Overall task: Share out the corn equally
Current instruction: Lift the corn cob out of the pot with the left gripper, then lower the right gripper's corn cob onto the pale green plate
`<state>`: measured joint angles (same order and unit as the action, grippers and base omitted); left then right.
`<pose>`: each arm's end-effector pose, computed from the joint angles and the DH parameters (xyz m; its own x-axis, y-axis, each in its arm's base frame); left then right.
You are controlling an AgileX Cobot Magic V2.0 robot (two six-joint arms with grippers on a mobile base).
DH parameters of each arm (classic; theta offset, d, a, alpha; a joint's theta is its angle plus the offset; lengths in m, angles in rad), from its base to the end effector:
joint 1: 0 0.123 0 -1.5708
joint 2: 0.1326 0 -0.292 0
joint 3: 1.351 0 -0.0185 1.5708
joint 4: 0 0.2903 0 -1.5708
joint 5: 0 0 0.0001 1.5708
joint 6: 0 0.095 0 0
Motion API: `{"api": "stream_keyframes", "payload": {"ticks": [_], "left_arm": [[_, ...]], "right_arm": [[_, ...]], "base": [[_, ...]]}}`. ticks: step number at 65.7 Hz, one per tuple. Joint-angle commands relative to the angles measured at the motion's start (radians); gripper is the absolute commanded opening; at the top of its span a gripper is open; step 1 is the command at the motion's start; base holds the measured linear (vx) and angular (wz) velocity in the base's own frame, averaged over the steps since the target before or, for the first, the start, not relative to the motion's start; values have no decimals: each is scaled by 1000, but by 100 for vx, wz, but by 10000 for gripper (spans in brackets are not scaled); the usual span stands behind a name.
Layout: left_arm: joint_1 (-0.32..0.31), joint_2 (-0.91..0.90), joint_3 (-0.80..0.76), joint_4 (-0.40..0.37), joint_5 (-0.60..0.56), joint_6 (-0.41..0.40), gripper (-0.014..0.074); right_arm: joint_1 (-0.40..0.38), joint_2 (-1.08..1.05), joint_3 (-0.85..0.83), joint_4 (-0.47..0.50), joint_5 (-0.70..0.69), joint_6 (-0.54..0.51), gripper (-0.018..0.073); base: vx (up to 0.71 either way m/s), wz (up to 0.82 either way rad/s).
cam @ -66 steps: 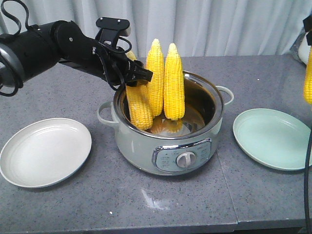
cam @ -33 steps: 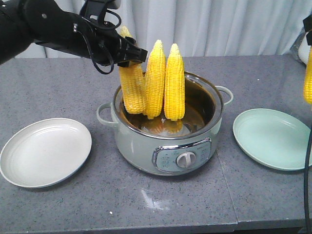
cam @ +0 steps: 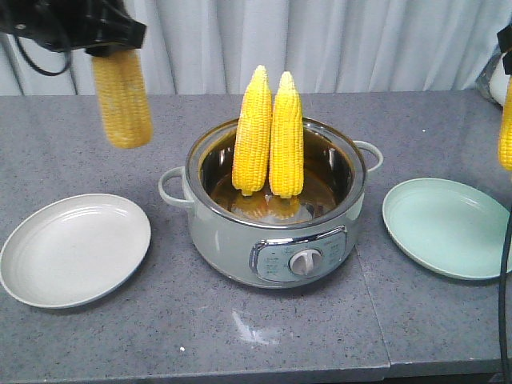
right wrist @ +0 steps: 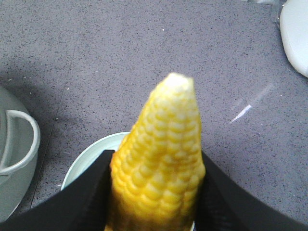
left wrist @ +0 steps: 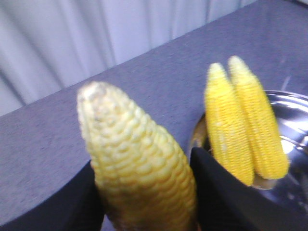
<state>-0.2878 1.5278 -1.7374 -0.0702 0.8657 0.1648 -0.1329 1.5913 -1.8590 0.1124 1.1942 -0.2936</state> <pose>0.3613 -0.1122 0.4653 -0.4730 0.2639 -0.8406 0.3856 0.9198 0.0718 0.3715 -0.0397 0.4596 -0.7285 -0.1529 -0.6678 -0.1231 0.9881 -0.0920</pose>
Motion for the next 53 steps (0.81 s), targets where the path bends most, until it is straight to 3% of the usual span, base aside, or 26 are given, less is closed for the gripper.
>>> {"api": "stream_keyframes", "payload": {"ticks": [1, 15, 24, 53], "left_arm": [[43, -62, -30, 91, 28, -89, 129], [129, -62, -26, 185, 228, -106, 129], [161, -62, -26, 187, 220, -107, 129], [161, -62, -26, 216, 235, -107, 129]], "right_arm": [[-5, -41, -31, 1, -53, -2, 253], [-5, -41, -31, 1, -53, -2, 253], [-5, -41, -31, 1, -53, -2, 253], [-5, -41, -31, 1, -53, -2, 253]], "base": [[0, 0], [0, 0], [0, 0], [0, 0]]}}
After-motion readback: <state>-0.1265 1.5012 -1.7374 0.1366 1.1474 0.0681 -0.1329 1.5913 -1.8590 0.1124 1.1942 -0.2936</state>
